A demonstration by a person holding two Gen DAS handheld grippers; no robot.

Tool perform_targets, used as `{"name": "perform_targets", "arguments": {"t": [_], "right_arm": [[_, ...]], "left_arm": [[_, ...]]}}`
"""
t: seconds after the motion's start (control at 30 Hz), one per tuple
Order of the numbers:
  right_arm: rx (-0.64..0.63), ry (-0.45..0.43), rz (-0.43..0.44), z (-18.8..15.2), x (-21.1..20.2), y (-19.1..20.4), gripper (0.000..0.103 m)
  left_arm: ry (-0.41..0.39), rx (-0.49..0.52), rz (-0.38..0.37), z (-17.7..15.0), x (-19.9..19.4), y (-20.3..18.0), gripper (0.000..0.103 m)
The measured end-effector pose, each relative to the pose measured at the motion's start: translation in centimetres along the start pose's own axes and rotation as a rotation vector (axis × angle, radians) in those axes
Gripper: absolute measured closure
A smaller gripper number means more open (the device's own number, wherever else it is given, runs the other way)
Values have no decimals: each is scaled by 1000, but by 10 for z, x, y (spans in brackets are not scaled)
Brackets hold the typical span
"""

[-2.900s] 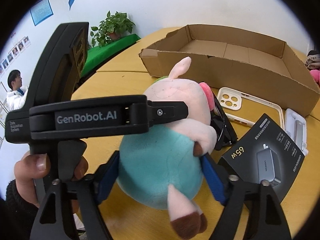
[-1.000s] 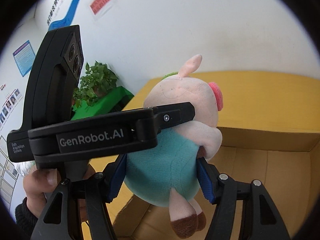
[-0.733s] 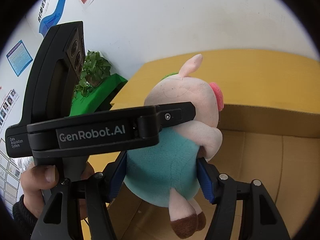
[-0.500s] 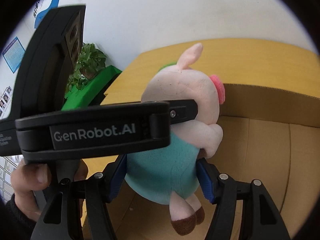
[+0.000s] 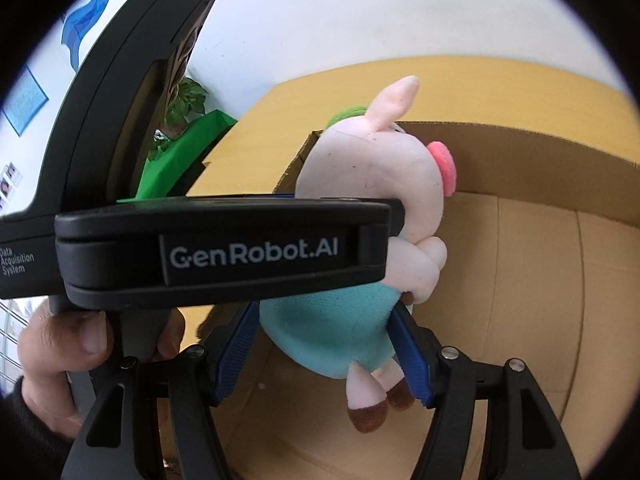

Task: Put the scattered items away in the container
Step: 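Lower the pig plush into the box and open the left gripper, then withdraw the left gripper from the box toward the table items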

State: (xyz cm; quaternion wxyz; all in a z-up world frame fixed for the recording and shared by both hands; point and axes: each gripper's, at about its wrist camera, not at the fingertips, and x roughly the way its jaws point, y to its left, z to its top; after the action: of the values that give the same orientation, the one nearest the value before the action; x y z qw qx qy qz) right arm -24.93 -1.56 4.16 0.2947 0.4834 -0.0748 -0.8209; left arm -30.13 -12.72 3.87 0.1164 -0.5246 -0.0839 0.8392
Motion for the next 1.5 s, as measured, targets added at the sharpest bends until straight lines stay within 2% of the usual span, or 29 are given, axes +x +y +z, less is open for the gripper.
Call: {"name": "perform_targets", "arguments": {"t": [0.07,0.27,0.3,0.37,0.4,0.5,0.63,0.73,0.83,0.97,1.07,1.13,1.3,1.43,1.5], "right_arm": [[8,13,21,-2,-1,2,43],[-1,8,6,-3,-4,3,43],[3,-3,-9,-3,-9,1,41],[0,-38,-36,-5,-22,1,26],[-6,-60,-43,-9,-31,5,24],[-49,-129,-93,-16,-61,9,23],[-106,-267,-187,-52,-116,17,23],[-158,-394,-267,-82,-162,32,22],[-204,-458,-363,-106,-195,39,19],[-197,-435,-394,-131,-218,42,19],[-185,-423,-424,-156,-230,41,19],[-172,-427,-424,-172,-245,40,19],[-171,-450,-431,-199,-272,40,19],[-183,-463,-430,-209,-287,41,19],[-181,-474,-426,-211,-294,40,19]], "left_arm": [[13,5,5,-4,1,-2,28],[26,-37,14,-6,-1,0,25],[23,-48,12,-6,-5,1,24],[-3,-64,23,-7,-17,2,23],[-26,-68,38,-9,-27,1,23],[-133,-52,102,-22,-63,-8,15],[-378,-8,184,-64,-127,-36,0],[-533,4,194,-105,-168,-63,0],[-598,-34,187,-145,-191,-85,0],[-630,-92,221,-195,-206,-106,0],[-649,-68,305,-232,-211,-130,0],[-652,-41,324,-255,-214,-145,0],[-605,1,250,-289,-218,-174,0],[-629,-14,254,-300,-232,-185,0],[-641,-16,230,-301,-239,-187,0]]}}
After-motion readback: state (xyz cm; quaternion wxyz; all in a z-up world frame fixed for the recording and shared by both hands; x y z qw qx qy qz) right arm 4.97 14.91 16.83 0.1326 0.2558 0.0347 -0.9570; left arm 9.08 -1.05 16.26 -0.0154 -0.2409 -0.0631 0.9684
